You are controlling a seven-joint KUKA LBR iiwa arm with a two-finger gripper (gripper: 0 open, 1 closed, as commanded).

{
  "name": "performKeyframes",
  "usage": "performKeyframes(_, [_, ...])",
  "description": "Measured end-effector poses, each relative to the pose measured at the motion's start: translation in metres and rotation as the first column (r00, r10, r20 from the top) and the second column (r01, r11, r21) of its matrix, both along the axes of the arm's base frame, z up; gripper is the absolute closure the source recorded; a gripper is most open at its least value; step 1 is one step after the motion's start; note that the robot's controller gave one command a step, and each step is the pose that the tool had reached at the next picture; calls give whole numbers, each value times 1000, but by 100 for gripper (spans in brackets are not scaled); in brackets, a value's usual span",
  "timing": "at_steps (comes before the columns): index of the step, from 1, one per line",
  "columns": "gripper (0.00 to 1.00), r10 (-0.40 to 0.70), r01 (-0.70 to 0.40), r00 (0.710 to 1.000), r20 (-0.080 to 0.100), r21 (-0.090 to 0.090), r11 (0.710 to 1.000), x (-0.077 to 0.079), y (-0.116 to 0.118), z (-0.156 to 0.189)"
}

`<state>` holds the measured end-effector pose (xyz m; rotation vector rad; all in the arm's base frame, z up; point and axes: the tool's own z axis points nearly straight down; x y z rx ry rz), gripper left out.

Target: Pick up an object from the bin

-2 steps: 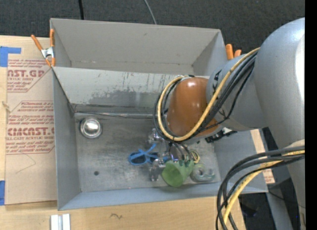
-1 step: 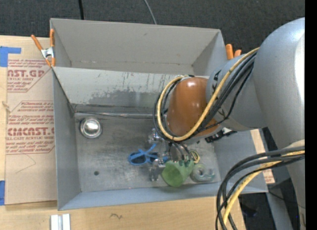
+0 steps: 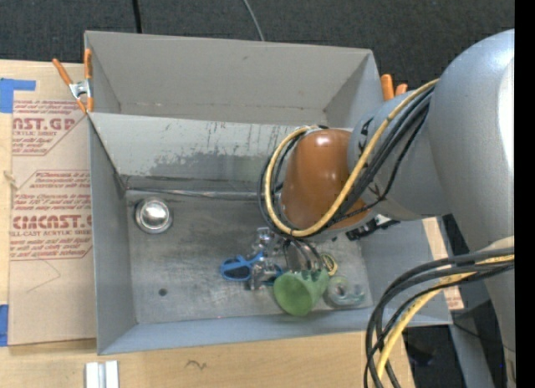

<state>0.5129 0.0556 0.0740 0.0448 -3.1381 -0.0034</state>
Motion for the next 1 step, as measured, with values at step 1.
performKeyframes(1, [100,0,0,1000,11,-1,1000,2,1,92])
